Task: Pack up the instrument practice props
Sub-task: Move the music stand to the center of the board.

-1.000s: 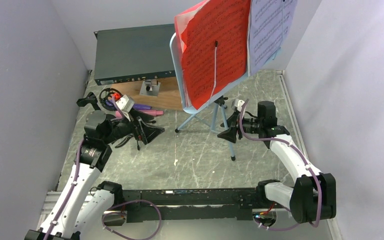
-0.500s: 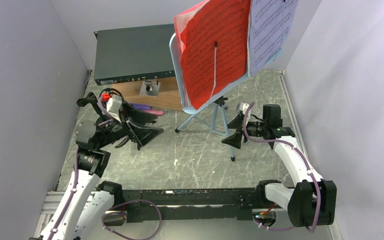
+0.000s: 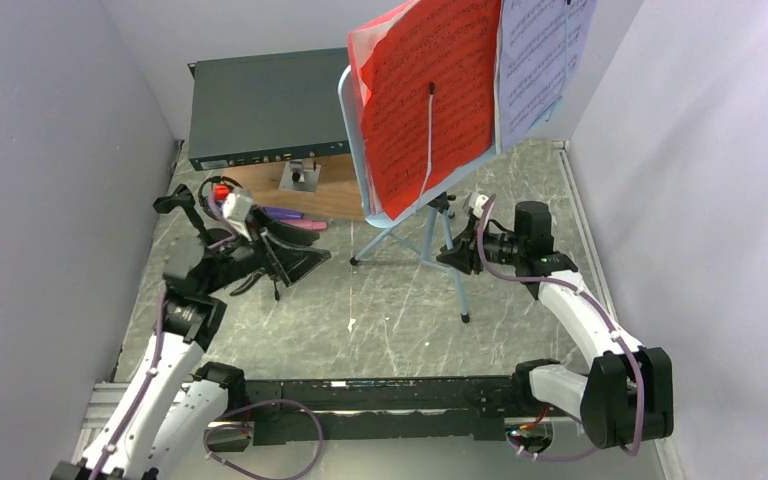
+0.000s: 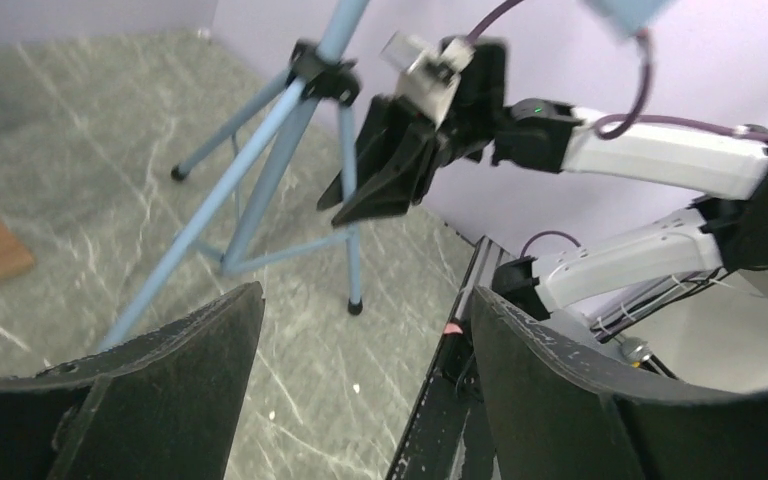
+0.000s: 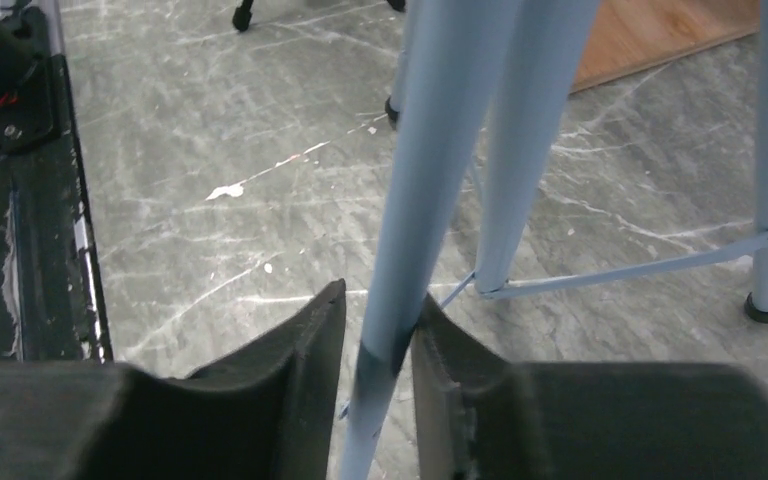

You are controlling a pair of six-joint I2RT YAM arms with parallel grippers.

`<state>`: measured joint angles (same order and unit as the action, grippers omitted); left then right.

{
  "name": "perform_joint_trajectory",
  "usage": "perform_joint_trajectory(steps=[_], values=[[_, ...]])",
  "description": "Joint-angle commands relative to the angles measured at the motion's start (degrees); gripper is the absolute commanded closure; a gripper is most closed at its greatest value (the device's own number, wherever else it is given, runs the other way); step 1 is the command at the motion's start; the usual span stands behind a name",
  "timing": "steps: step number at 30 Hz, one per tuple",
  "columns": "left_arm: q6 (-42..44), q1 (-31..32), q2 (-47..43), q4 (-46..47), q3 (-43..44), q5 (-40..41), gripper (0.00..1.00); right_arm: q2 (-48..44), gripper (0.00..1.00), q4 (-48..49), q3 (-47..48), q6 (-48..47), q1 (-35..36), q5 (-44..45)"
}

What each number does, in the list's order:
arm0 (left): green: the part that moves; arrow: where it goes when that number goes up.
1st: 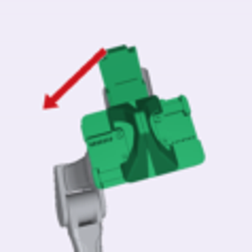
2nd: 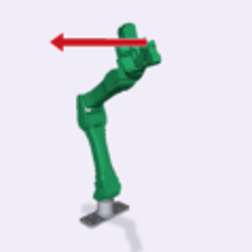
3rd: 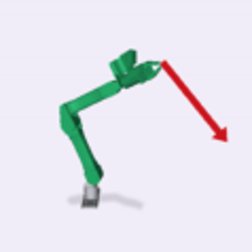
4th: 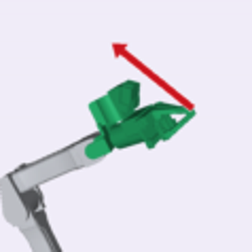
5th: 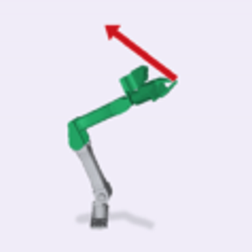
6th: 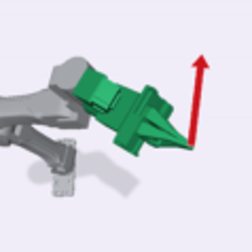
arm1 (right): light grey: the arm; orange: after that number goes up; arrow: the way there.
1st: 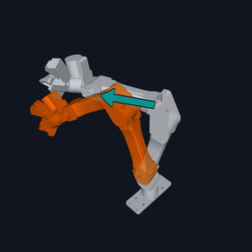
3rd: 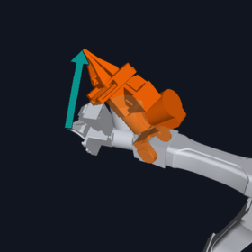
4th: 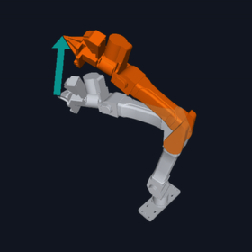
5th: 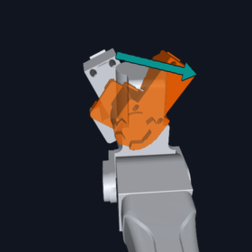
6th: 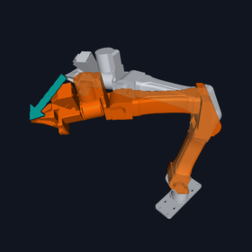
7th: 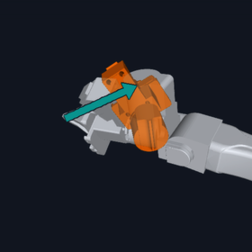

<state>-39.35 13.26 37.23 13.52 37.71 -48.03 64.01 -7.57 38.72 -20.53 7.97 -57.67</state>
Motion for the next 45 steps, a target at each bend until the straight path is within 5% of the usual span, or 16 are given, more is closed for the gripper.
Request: perform_joint_trajectory(steps=[1,6,24,33,45], values=[[4.8,3.6,4.8,1.1,-3.1,4.6,0.21,0.5,0.78,9.0,0.5,6.3,1.8,4.3],[12.2,12.2,8.5,-2.8,-0.8,12.5,0.21,-0.3,1.00,12.4,-0.3,11.2,1.9,13.7],[15.3,16.8,10.6,-4.4,-0.2,18.0,0.22,-0.6,1.00,18.1,-2.2,22.0,2.2,41.8],[15.7,17.9,9.6,-4.8,1.9,18.0,0.22,0.9,1.00,18.3,-2.9,21.2,4.3,25.7],[5.0,18.5,7.0,-0.6,11.1,14.7,0.19,-0.7,0.41,8.0,-0.1,9.5,4.5,12.6]])
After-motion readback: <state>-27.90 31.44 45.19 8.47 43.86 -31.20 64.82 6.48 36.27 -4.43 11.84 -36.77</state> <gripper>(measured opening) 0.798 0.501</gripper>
